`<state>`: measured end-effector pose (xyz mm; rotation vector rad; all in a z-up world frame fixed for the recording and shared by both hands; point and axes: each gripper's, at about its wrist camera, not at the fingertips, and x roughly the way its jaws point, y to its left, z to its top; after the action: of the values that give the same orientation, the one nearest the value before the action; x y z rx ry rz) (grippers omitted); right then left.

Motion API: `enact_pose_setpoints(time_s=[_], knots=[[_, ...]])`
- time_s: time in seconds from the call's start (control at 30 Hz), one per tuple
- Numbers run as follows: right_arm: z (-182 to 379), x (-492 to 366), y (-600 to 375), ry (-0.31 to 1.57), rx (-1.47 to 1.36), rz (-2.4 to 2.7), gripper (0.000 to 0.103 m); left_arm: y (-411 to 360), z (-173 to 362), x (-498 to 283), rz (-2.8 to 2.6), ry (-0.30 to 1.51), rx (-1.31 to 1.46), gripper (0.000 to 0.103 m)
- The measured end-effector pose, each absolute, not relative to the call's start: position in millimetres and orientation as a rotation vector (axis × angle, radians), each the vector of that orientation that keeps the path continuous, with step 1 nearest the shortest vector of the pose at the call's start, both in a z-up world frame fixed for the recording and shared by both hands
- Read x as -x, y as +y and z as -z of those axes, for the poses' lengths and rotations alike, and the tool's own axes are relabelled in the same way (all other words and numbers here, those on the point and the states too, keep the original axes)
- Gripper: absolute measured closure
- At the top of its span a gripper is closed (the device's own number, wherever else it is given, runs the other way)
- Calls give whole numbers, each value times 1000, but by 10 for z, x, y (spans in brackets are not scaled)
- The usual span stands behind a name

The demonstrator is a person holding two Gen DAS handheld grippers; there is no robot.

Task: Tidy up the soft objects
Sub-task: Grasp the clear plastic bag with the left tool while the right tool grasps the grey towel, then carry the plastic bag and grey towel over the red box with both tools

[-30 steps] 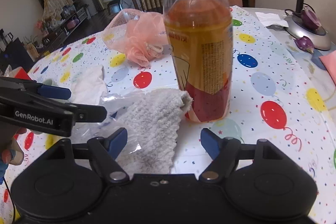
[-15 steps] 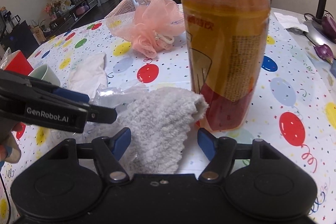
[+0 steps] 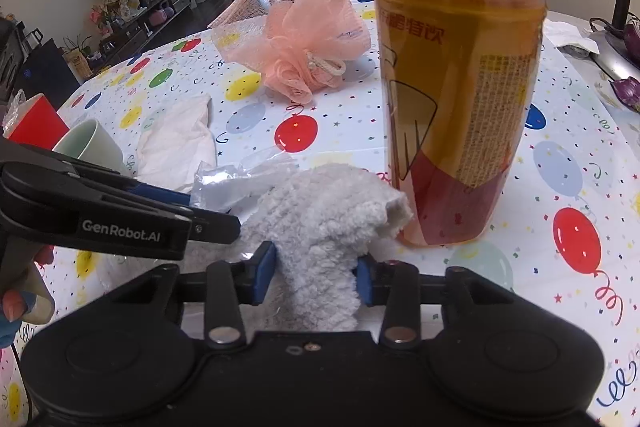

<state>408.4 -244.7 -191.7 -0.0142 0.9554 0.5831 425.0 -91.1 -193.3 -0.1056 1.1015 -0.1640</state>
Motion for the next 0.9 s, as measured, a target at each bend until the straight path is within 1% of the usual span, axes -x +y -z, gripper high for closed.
enact_pose_setpoints(time_s=[0.07, 0.1, 0.13, 0.17, 0.23, 0.4, 0.43, 0.47, 0.63, 0.9], knots=[[1904, -4064, -2459, 953, 6, -583, 76, -913, 1920, -4242, 164, 1097, 108, 67], [1898, -4046, -2458, 952, 5, -582, 78, -916, 1911, -4235, 167, 1095, 105, 68], [1895, -4031, -2445, 950, 6, -581, 82, -925, 1901, -4225, 170, 1091, 99, 69], [1884, -4010, -2450, 946, 9, -580, 85, -935, 1890, -4214, 171, 1087, 91, 69], [1859, -3973, -2448, 939, 7, -582, 87, -946, 1874, -4191, 171, 1079, 84, 71], [1788, -3838, -2496, 923, 20, -593, 89, -900, 1812, -4112, 173, 1070, 143, 73], [1773, -3814, -2514, 921, 20, -593, 89, -896, 1796, -4093, 178, 1067, 151, 75], [1755, -3790, -2528, 918, 19, -592, 89, -896, 1773, -4070, 182, 1063, 156, 81], [1612, -3625, -2609, 884, 30, -611, 90, -881, 1657, -3927, 203, 1048, 187, 82], [1430, -3387, -2772, 883, -1, -613, 91, -810, 1511, -3698, 211, 1018, 190, 83]])
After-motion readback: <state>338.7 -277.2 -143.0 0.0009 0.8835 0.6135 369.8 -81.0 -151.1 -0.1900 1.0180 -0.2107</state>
